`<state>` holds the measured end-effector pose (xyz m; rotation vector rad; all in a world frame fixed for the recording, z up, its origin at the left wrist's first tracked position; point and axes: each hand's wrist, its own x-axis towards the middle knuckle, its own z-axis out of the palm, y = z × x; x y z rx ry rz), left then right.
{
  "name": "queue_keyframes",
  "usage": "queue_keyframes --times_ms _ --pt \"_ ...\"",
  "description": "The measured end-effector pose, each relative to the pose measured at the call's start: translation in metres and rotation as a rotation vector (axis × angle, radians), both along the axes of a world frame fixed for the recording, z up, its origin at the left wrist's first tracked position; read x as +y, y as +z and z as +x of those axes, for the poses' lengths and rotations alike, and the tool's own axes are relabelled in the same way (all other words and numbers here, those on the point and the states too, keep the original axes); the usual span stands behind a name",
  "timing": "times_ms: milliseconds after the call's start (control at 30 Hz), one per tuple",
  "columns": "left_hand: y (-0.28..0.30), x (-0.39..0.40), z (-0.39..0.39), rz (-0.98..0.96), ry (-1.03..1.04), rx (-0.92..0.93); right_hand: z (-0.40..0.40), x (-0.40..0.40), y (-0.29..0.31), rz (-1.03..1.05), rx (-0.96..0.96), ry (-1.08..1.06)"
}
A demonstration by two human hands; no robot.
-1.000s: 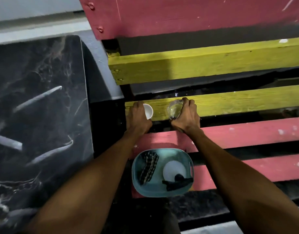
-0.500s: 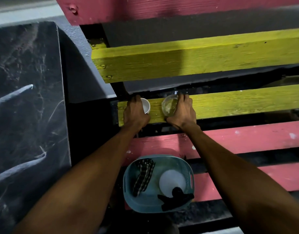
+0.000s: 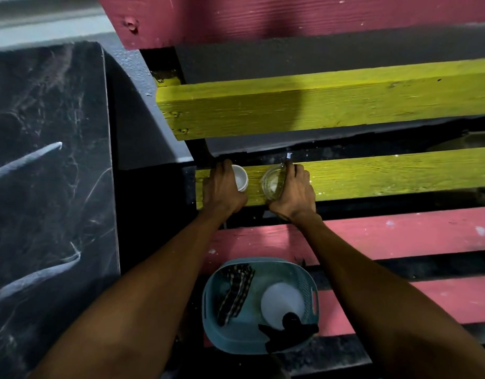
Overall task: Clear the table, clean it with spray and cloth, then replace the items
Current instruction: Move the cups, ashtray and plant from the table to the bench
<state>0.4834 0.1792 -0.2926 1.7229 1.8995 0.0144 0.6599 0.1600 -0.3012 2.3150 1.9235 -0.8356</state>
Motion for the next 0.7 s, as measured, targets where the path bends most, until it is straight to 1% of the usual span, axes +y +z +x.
queue_keyframes --times_ms 67,200,300,400,567,700 --pt "0.002 0.0 -0.002 -0.015 -0.023 0.032 -0.001 0.0 0.002 -0.023 -0.004 -0.006" --pt "0.012 -0.002 -0.01 0.03 -0.054 0.058 -0.007 -0.004 0.015 -0.052 -0.005 -0.042" --pt "0.029 -0.008 -0.013 0.04 -0.05 0.049 -0.01 -0.013 0.034 -0.038 -0.022 -0.059" --pt "0.05 -0.015 -0.013 0.042 -0.046 0.038 -0.016 -0.021 0.059 -0.039 -0.052 -0.031" --pt "0.101 -0.034 -0.018 0.073 -0.022 -0.029 -0.045 -0.04 0.112 0.079 -0.059 0.012" --pt "0.156 -0.053 -0.033 0.064 0.013 -0.142 -0.08 -0.055 0.155 0.184 0.02 0.035"
